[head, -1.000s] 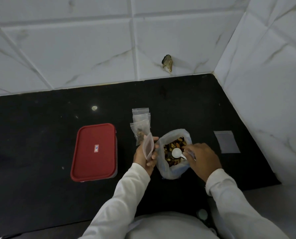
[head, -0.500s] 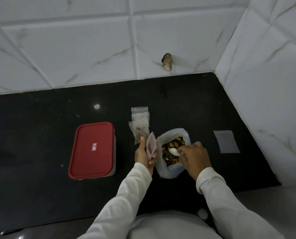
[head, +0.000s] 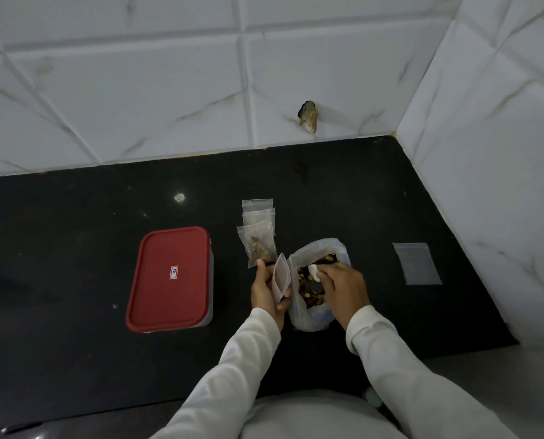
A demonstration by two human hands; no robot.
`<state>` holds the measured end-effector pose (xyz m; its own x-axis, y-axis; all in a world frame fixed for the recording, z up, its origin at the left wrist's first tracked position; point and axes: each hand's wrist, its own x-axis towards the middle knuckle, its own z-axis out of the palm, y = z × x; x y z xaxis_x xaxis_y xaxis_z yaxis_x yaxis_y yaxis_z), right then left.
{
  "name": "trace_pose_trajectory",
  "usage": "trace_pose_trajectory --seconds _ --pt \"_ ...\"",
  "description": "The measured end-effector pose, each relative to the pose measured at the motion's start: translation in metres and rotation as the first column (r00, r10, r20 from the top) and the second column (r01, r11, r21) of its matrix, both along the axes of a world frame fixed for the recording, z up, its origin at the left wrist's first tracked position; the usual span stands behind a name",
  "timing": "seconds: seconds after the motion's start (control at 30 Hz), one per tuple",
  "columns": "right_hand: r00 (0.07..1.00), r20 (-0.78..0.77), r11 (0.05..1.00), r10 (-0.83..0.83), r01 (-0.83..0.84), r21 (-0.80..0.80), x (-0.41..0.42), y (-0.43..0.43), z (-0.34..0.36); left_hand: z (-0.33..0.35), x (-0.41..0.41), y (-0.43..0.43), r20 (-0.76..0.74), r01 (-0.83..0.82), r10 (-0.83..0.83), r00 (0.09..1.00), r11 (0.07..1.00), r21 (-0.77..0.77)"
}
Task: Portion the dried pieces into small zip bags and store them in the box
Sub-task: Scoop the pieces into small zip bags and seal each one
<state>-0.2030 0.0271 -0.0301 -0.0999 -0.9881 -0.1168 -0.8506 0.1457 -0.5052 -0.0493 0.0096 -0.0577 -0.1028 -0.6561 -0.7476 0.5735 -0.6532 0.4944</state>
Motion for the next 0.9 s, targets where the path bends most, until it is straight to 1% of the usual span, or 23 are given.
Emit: trace_pose_trajectory --seconds 0.1,0.3,0.4,0.5,0.57,0.63,0.67,0.77,0.83,0.9 --pt "0.997 0.081 0.998 -0.006 0.011 -0.063 0.003 0.006 -0.005 -0.002 -0.003 0.0 -0.005 -0.003 0.003 1.0 1.0 -0.011" --pt "0.966 0.258 1.0 -0.016 0.019 -0.011 0.01 0.018 -0.013 0.001 -0.005 -0.002 -0.015 -0.02 0.02 1.0 1.0 -0.008" --pt "0.929 0.356 0.995 -0.099 0.082 0.062 0.011 0.017 -0.009 0.0 -0.004 -0.002 -0.032 -0.038 0.037 0.999 0.999 -0.007" --pt "0.877 0.434 0.967 -0.205 0.112 0.229 0.005 0.009 -0.001 -0.004 -0.002 -0.003 -0.08 -0.049 0.047 0.996 0.999 -0.021" --pt "0.848 0.45 0.939 -0.279 0.142 0.314 0.004 0.007 0.0 -0.004 -0.001 -0.002 -0.061 -0.035 0.032 0.998 0.998 -0.049" --pt "0.789 0.489 0.911 -0.373 0.211 0.354 0.008 0.006 0.0 -0.003 -0.001 -0.001 -0.013 -0.012 0.011 1.0 0.997 -0.073" --pt "0.761 0.505 0.899 -0.408 0.239 0.366 0.01 0.005 -0.001 -0.002 -0.001 -0.001 -0.013 -0.005 0.004 1.0 0.998 -0.068" --pt "0.685 0.552 0.862 -0.475 0.235 0.449 0.008 0.002 -0.001 0.0 -0.002 -0.004 0.035 0.011 -0.01 0.999 0.999 -0.037" --pt "0.578 0.605 0.822 -0.548 0.237 0.518 0.003 0.001 0.001 0.0 -0.002 -0.005 0.066 0.027 -0.025 0.997 0.999 -0.036" --pt "0.469 0.654 0.798 -0.593 0.236 0.555 -0.001 0.001 0.004 -0.002 -0.002 -0.004 0.064 0.043 -0.04 0.997 0.998 -0.046"
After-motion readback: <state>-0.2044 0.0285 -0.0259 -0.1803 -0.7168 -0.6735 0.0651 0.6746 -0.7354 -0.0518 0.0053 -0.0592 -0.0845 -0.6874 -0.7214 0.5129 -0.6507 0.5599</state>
